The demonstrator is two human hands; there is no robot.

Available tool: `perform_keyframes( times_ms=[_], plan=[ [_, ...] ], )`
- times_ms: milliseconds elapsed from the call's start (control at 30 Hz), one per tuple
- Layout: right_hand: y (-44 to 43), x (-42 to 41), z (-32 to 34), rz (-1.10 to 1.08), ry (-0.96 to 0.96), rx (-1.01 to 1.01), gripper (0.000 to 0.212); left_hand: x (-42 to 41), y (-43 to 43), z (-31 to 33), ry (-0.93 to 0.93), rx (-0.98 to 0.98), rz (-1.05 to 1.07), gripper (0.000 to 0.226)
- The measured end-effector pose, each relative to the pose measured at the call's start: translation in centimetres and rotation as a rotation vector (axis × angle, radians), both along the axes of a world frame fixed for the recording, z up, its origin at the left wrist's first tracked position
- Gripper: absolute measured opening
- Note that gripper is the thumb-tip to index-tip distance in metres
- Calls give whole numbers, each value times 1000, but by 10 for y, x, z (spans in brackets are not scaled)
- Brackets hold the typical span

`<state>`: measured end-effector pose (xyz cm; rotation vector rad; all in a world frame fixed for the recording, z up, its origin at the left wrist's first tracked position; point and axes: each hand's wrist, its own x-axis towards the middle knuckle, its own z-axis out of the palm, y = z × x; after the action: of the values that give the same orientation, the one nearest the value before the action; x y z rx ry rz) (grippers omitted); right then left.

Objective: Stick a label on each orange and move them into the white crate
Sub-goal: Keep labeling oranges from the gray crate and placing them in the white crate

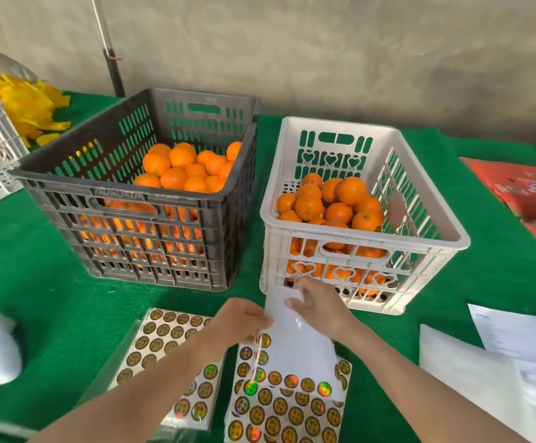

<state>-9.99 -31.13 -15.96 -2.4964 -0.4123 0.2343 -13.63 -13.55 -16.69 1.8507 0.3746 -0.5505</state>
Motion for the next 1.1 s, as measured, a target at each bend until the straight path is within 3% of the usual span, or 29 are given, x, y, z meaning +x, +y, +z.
perform_keyframes(
  times_ms=[33, 100, 167, 333, 767, 867, 967, 1033, 1100],
  plan=[
    [-2, -2, 3, -6, -41, 11, 14, -1, -2, -1, 14, -53, 51, 4],
    [-6, -12, 3, -4, -242, 24, 28, -2, -3, 0, 25, -130, 156, 4],
    [-3, -26, -3, 58, -442, 48, 27, -2, -4, 3, 26, -154, 196, 6],
    [16, -52, -23, 78, -379, -9, 18, -1, -5, 6, 20, -125, 179, 10],
    [20, -62, -29, 139, -602, 168, 13, 4, -4, 3, 97, -124, 68, 13],
    [26, -55, -7, 92, -491, 314, 11, 4, -1, -3, 54, -53, -55, 10],
    [43, -33, 36, 47, -499, 418, 10, -3, 2, -12, 42, 54, -209, 14],
    [59, -16, 67, 35, -536, 483, 11, -7, 4, -13, -24, 281, -412, 19],
    [77, 2, 94, 67, -617, 561, 7, -8, 13, -5, -231, 555, -509, 37]
  ],
)
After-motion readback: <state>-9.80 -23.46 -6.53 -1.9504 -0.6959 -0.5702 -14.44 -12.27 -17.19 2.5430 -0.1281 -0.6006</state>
